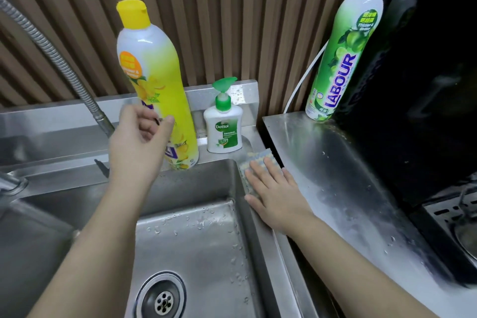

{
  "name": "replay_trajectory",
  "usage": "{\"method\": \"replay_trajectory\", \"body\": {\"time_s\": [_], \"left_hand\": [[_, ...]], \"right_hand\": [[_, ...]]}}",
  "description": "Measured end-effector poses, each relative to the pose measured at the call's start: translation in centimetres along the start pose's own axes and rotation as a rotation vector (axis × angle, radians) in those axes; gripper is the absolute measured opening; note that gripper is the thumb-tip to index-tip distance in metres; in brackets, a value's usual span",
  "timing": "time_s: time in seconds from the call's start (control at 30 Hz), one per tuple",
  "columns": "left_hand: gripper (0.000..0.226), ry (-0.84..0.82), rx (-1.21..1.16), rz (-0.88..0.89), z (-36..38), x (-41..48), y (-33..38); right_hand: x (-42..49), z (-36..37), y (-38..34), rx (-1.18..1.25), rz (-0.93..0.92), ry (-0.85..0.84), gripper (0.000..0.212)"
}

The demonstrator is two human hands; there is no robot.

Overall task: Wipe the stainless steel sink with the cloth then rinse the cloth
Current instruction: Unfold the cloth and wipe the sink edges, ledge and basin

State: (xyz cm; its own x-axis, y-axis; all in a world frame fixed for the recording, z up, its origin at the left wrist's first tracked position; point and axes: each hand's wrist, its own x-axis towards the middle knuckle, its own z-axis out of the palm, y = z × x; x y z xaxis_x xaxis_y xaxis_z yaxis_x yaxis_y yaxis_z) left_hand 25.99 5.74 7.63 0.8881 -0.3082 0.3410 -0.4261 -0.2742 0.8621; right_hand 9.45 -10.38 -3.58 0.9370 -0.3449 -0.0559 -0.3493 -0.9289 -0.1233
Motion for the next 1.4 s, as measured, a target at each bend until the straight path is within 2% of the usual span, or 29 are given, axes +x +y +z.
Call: {"method": "replay_trajectory", "body": {"time_s": [0.1, 0.2, 0.3, 0.37, 0.43, 0.53, 0.6, 0.7, 0.77, 0.87, 0.97, 1.03, 1.1, 1.13, 1.2, 1.33, 1.4], "left_hand": [[0.049, 0.117, 0.104, 0.066, -0.3, -0.1, -1.0], [0.084, 0.071, 0.176, 0.095, 0.6, 0.5, -1.8], [0.105, 0.014, 0.083, 0.028, 1.6, 1.8, -2.5], [0.113, -0.004, 0.028, -0.005, 2.0, 2.6, -2.8], [0.110, -0.021, 0.001, -0.052, 2.2, 3.1, -2.6], [0.091, -0.042, -0.018, -0.058, 2.3, 3.5, -2.4], [0.083, -0.022, -0.038, -0.014, 1.9, 3.8, -2.2], [0.082, 0.033, -0.077, 0.050, 0.6, 4.6, -1.0], [0.085, 0.070, -0.091, 0.093, -0.7, 5.5, 0.0], [0.085, 0.094, -0.060, 0.139, -2.8, 7.1, 0.9], [0.085, 0.078, -0.045, 0.175, -4.1, 7.7, 1.0], [0.085, 0.061, -0.040, 0.206, -4.4, 7.8, 0.9], [0.085, 0.031, -0.074, 0.248, -4.4, 8.4, 1.2], [0.086, 0.017, -0.103, 0.262, -4.3, 8.8, 1.4], [0.087, 0.003, -0.167, 0.278, -4.3, 9.8, 2.0], [0.088, 0.043, -0.264, 0.293, -3.8, 11.3, 2.5], [0.089, 0.064, -0.284, 0.302, -3.6, 11.5, 2.4]], "right_hand": [[-1.9, 0.0, -0.2, -0.010, 0.019, 0.064, 0.066], [0.6, -0.3, -0.2, 0.021, 0.048, -0.027, 0.075], [3.2, -0.8, -0.5, 0.019, 0.092, -0.011, 0.053], [3.1, -0.6, -0.2, 0.014, 0.063, -0.016, 0.050], [1.5, -0.2, 0.2, 0.033, -0.012, 0.039, 0.053], [-0.6, 0.4, 0.7, 0.027, -0.076, 0.129, 0.051], [-0.2, 0.5, 0.5, 0.021, -0.052, 0.154, 0.046], [2.0, 0.1, -0.1, 0.084, 0.045, 0.134, 0.042], [2.1, 0.3, -0.8, 0.087, 0.041, 0.259, 0.043], [1.9, 0.8, -3.7, 0.185, -0.071, 0.459, 0.040], [5.3, 0.8, -8.3, 0.268, -0.104, 0.530, 0.027], [8.0, 1.2, -10.9, 0.290, -0.108, 0.497, 0.033], [9.9, 2.5, -12.8, 0.266, -0.083, 0.376, 0.045], [10.4, 3.1, -13.6, 0.221, -0.056, 0.296, 0.051], [11.1, 4.3, -15.1, 0.121, -0.050, 0.269, 0.058], [11.9, 5.1, -16.9, 0.059, -0.199, 0.229, 0.050], [11.6, 5.6, -15.8, 0.023, -0.122, 0.313, 0.045]]}}
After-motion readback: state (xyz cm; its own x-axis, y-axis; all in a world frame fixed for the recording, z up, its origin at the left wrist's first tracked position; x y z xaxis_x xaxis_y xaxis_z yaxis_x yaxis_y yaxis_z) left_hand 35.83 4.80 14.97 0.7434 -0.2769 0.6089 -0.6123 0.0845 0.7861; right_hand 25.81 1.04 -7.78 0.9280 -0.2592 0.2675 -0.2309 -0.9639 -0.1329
